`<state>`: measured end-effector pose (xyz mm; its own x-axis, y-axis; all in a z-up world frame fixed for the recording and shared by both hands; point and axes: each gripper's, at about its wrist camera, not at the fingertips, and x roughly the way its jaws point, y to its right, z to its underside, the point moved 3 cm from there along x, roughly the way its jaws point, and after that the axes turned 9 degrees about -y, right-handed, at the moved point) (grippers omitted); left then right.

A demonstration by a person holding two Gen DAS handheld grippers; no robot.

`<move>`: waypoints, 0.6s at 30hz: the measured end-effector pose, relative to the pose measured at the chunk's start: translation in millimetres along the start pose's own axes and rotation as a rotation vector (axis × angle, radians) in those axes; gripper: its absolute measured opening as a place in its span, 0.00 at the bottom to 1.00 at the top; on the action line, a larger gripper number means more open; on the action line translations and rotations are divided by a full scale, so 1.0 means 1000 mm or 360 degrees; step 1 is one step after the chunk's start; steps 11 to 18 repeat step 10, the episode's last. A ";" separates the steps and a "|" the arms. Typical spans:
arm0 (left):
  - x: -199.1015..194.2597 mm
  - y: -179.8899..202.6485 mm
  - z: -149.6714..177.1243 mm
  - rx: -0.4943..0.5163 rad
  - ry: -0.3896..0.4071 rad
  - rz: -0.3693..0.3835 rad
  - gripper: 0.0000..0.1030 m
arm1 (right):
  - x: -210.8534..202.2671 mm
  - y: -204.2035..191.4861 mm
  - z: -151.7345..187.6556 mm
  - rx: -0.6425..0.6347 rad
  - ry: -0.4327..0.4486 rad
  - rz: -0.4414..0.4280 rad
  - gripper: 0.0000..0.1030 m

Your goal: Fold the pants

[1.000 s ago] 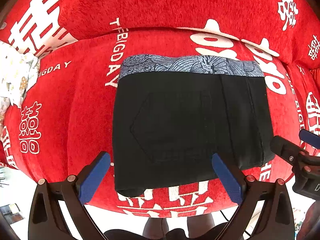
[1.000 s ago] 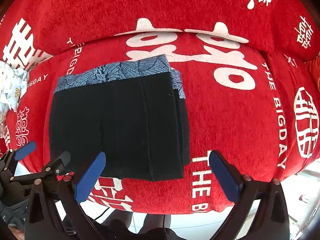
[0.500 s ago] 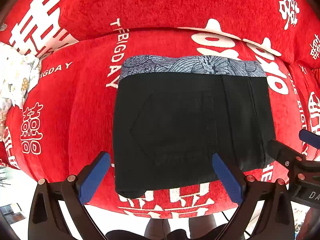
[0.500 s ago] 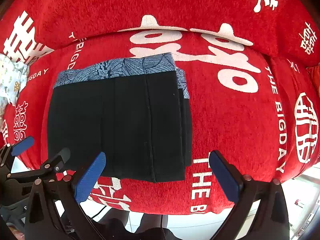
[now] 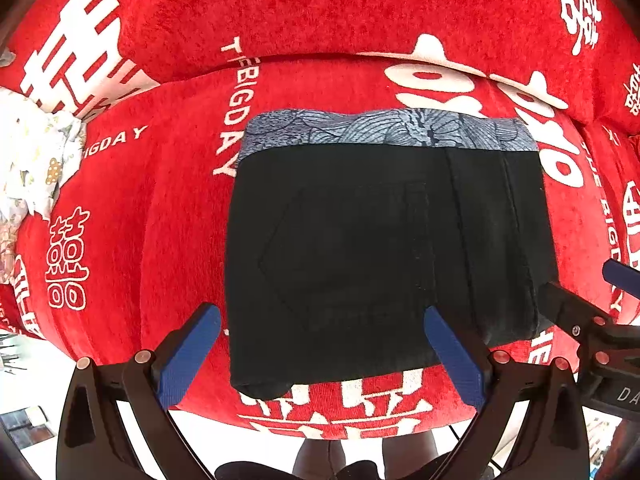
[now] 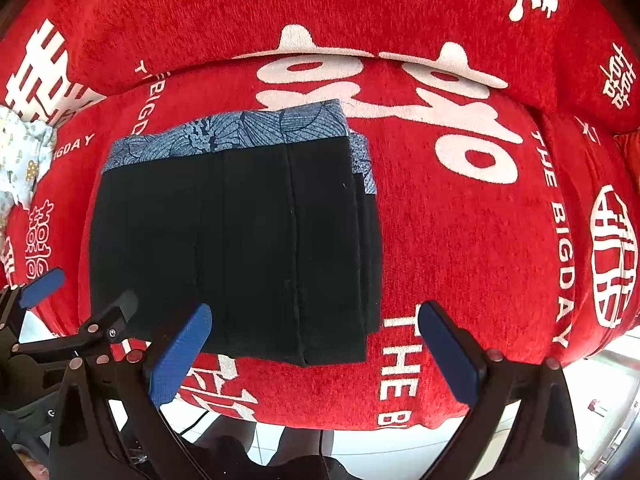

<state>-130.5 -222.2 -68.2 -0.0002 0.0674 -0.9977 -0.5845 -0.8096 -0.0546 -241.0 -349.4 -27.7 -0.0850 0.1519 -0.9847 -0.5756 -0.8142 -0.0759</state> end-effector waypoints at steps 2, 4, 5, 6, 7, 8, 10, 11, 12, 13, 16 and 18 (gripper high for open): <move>0.000 0.000 0.000 -0.0004 0.0005 -0.0003 0.99 | 0.002 0.000 0.001 0.0001 -0.0008 -0.0001 1.00; 0.001 -0.001 0.001 -0.0006 0.0017 -0.0017 0.99 | 0.003 0.000 0.002 -0.0003 -0.0015 -0.0004 1.00; 0.001 0.000 0.001 -0.0001 0.0028 -0.0028 0.99 | 0.004 0.000 0.002 -0.0004 -0.0018 -0.0003 1.00; 0.001 0.000 0.001 0.0000 0.0037 -0.0035 0.99 | 0.005 0.000 0.002 -0.0007 -0.0021 -0.0002 1.00; 0.001 0.000 0.001 -0.0001 0.0045 -0.0031 0.99 | 0.006 -0.001 0.002 -0.0010 -0.0023 -0.0001 1.00; 0.000 0.000 0.001 0.0002 0.0051 -0.0016 0.99 | 0.006 -0.001 0.002 -0.0012 -0.0023 0.0000 1.00; 0.001 0.001 0.000 0.0012 0.0049 -0.0011 0.99 | 0.007 -0.002 0.002 -0.0015 -0.0023 0.0002 1.00; 0.001 0.001 0.000 0.0012 0.0049 -0.0011 0.99 | 0.007 -0.002 0.002 -0.0015 -0.0023 0.0002 1.00; 0.001 0.001 0.000 0.0012 0.0049 -0.0011 0.99 | 0.007 -0.002 0.002 -0.0015 -0.0023 0.0002 1.00; 0.001 0.001 0.000 0.0012 0.0049 -0.0011 0.99 | 0.007 -0.002 0.002 -0.0015 -0.0023 0.0002 1.00; 0.001 0.001 0.000 0.0012 0.0049 -0.0011 0.99 | 0.007 -0.002 0.002 -0.0015 -0.0023 0.0002 1.00; 0.001 0.001 0.000 0.0012 0.0049 -0.0011 0.99 | 0.007 -0.002 0.002 -0.0015 -0.0023 0.0002 1.00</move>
